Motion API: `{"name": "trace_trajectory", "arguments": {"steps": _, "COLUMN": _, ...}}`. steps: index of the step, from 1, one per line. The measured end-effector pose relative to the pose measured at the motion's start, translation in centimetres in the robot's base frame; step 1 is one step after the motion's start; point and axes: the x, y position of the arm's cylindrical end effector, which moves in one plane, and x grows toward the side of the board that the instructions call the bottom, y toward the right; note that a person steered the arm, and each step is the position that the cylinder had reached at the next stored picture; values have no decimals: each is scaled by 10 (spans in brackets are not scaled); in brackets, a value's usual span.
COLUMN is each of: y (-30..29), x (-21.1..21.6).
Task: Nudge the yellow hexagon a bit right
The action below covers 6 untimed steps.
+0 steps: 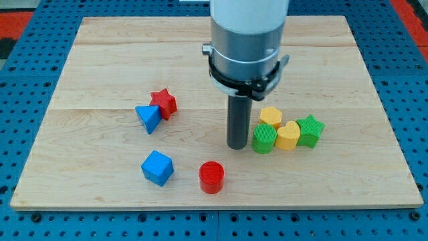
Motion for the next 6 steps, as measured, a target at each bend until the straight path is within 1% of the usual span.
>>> {"name": "trace_trajectory", "arguments": {"steps": 2, "y": 71, "x": -3}}
{"name": "trace_trajectory", "arguments": {"steps": 3, "y": 39, "x": 2}}
{"name": "trace_trajectory", "arguments": {"steps": 4, "y": -9, "x": -6}}
{"name": "trace_trajectory", "arguments": {"steps": 5, "y": -15, "x": -46}}
{"name": "trace_trajectory", "arguments": {"steps": 6, "y": 29, "x": -57}}
